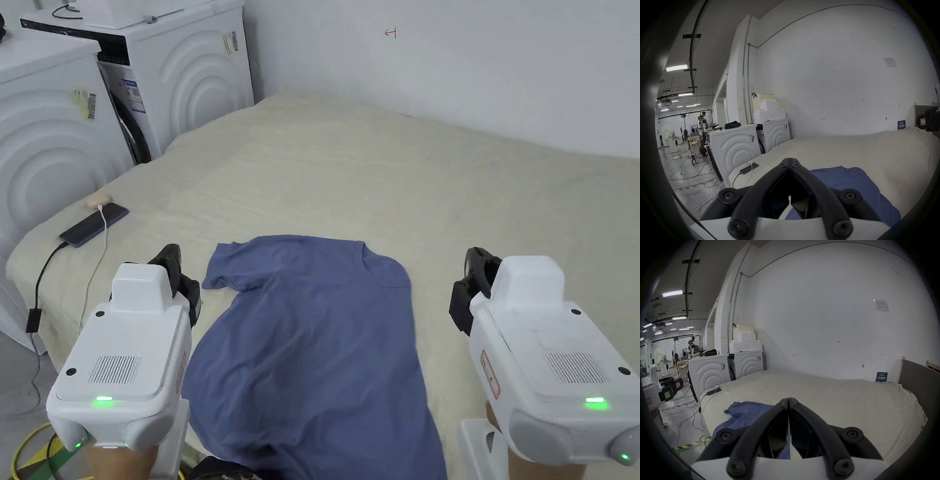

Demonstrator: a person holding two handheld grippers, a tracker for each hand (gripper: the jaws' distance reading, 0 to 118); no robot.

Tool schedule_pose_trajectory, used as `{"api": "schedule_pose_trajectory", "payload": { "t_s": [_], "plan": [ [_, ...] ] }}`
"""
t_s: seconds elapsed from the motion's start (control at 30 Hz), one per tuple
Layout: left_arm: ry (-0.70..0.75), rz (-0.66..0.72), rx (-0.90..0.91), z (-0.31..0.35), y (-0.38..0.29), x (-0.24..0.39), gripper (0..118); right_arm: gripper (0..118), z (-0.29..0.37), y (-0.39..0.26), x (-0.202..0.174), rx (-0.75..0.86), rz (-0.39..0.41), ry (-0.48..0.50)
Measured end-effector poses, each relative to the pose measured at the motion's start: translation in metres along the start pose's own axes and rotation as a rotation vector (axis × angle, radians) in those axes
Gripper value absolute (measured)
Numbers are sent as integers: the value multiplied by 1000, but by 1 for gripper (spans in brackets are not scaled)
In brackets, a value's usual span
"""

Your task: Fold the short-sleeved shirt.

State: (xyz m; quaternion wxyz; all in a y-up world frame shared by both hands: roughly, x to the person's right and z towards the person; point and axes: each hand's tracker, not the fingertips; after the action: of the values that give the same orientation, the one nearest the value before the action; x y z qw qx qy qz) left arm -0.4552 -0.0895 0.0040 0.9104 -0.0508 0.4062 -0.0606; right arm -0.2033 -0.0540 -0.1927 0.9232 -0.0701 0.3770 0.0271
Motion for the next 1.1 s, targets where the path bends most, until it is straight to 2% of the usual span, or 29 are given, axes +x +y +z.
{"api": "schedule_pose_trajectory", "payload": {
  "t_s": [0.3, 0.53, 0.63, 0.77, 0.83, 0.87, 1.0, 1.1],
  "plan": [
    [-101, 3, -65, -29, -3, 23, 0, 0, -3, -4, 23, -10, 3, -38],
    [-258, 83, -365, -96, -20, 57, 1, 0, -5, -9, 48, -27, 6, -96],
    [-301, 69, -543, -129, -37, 77, 16, 0, -7, -14, 62, -42, 0, -128],
    [-321, 9, -761, -165, -65, 106, 86, 0, -10, -22, 77, -70, -4, -164],
    [-322, -7, -855, -180, -82, 117, 106, 0, -11, -27, 85, -86, -4, -183],
    [-308, -4, -890, -185, -89, 120, 111, 0, -11, -28, 86, -93, -6, -189],
    [-347, 31, -954, -206, -116, 125, 111, 0, -12, -37, 98, -125, -12, -215],
    [-345, -10, -984, -211, -131, 132, 111, 0, -13, -43, 103, -144, -15, -230]
  ]
}}
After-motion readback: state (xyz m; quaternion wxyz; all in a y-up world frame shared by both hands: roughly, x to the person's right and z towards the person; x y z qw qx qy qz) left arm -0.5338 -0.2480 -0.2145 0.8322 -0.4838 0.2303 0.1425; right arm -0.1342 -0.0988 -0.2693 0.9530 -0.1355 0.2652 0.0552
